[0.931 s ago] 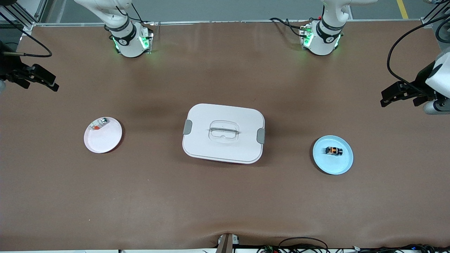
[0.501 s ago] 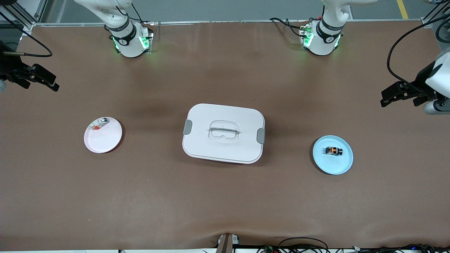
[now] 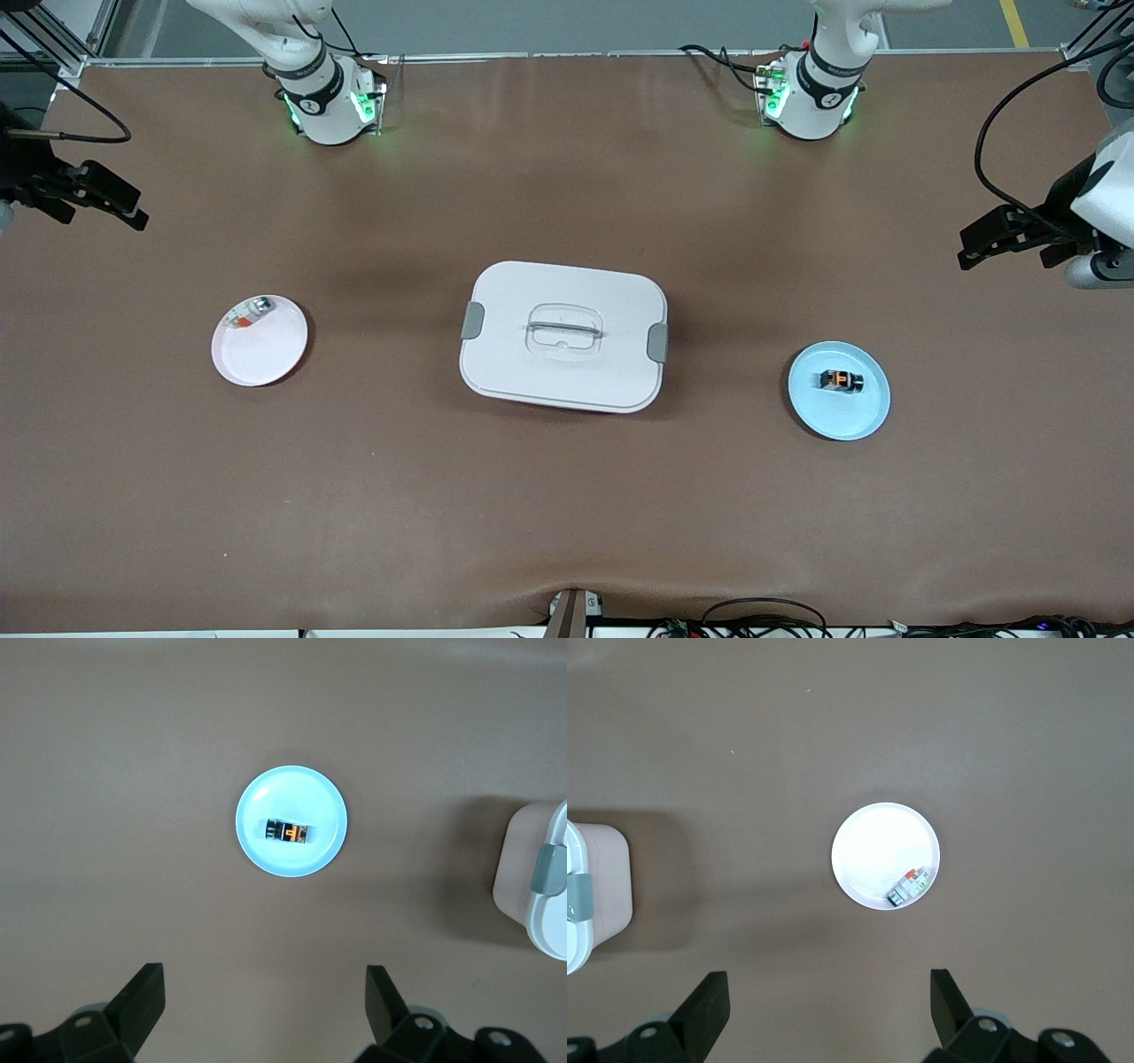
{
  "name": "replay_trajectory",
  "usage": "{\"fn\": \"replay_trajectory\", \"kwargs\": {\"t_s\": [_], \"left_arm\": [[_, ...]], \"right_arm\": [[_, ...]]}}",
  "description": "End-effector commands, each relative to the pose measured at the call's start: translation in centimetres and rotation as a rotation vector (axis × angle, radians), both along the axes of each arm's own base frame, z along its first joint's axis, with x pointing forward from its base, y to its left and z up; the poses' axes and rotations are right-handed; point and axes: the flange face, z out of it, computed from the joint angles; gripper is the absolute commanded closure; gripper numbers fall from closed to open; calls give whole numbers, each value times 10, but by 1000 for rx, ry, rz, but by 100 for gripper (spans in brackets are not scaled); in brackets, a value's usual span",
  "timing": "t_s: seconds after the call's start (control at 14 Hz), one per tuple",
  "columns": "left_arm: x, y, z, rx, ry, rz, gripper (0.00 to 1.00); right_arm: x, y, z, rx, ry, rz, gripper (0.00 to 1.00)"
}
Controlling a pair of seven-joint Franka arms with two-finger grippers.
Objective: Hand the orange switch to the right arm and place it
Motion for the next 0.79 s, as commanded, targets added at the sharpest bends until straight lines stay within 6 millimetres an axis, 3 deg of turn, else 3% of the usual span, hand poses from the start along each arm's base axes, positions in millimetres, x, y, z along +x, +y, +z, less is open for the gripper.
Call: {"fn": "replay_trajectory", "kwargs": {"t_s": [0.0, 0.36, 0.72], "left_arm": [[-3, -2, 0, -15, 14, -4, 0], [7, -6, -54, -7, 127, -25, 0], [35, -7, -118, -2, 185, -24, 0]], "right_arm": [[-3, 1, 6, 7, -3, -8, 0], [-4, 1, 8, 11, -6, -17, 0], [-4, 0, 7, 12, -1, -22, 0]]}}
